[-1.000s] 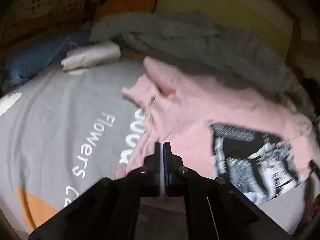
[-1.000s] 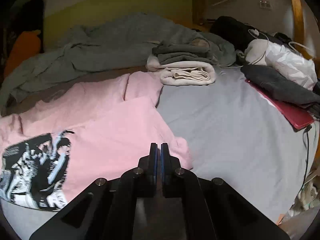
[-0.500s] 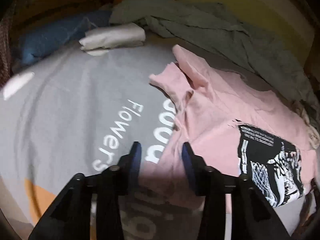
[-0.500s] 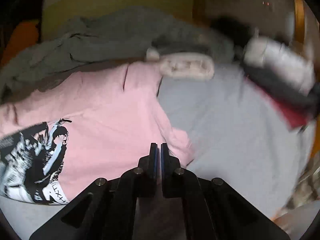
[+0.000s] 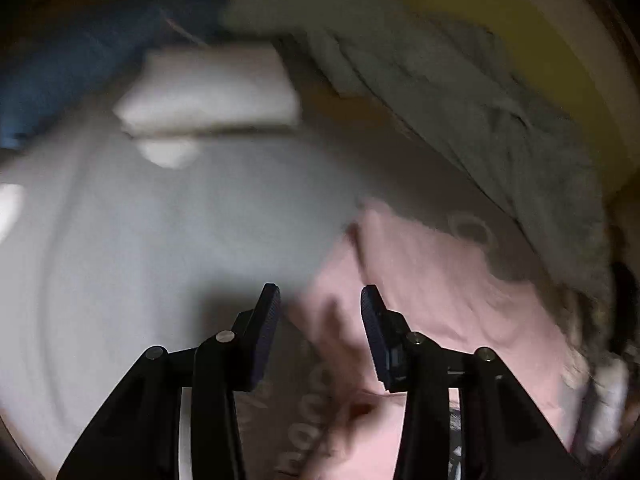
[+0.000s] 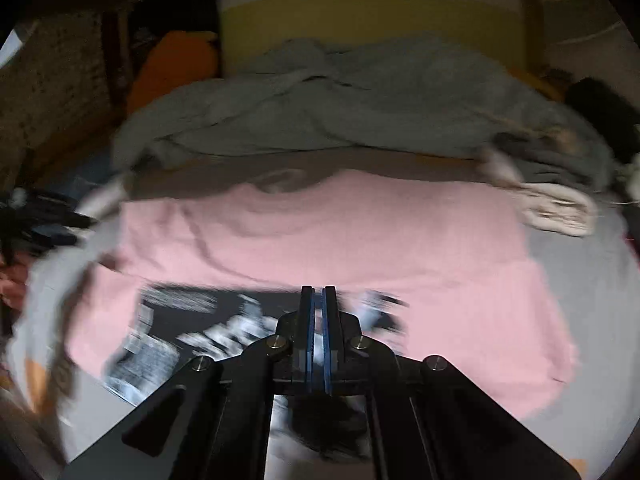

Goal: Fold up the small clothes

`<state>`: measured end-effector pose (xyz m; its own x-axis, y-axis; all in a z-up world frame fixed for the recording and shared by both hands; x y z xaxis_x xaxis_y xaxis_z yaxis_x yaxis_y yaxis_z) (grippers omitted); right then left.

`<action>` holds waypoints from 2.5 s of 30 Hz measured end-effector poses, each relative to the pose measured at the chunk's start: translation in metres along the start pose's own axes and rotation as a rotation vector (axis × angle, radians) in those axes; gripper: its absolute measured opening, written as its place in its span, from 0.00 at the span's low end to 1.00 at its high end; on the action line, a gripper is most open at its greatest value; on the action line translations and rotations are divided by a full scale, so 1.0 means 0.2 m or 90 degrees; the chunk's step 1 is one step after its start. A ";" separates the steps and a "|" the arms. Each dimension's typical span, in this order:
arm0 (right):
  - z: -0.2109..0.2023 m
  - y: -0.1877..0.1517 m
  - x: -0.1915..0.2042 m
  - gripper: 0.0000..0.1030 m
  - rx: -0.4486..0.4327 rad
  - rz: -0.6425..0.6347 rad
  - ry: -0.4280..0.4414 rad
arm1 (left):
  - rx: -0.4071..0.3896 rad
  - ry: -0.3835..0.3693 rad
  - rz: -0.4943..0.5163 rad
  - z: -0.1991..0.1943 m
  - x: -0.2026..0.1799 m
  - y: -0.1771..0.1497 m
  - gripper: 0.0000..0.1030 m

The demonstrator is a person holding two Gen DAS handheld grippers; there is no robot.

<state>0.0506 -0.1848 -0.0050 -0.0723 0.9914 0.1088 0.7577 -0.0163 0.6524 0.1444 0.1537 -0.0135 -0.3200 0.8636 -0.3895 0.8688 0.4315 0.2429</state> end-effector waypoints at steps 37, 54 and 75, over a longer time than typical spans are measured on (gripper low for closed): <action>0.44 -0.12 0.31 0.04 0.184 -0.005 0.074 | -0.014 0.153 -0.018 0.00 0.28 0.02 0.22; 0.23 -0.18 0.46 0.05 0.151 -0.004 0.161 | 0.068 -0.095 -0.062 0.10 0.28 -0.18 0.31; 0.10 -0.24 0.20 0.05 0.144 0.030 0.136 | -0.056 0.058 0.016 -0.10 0.25 0.04 0.61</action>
<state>0.0244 -0.1415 -0.0478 -0.1505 0.9401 0.3060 0.8869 -0.0083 0.4618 0.1275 0.2058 -0.0135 -0.3351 0.8928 -0.3011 0.8416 0.4273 0.3302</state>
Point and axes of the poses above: each gripper's, at about its wrist camera, not at the fingertips, and z roughly the way its jaws point, x to its left, y to its top, the point moved 4 cm from there along z, roughly the way its jaws point, and after that the axes turned 11 degrees about x, right-handed, at the moved point
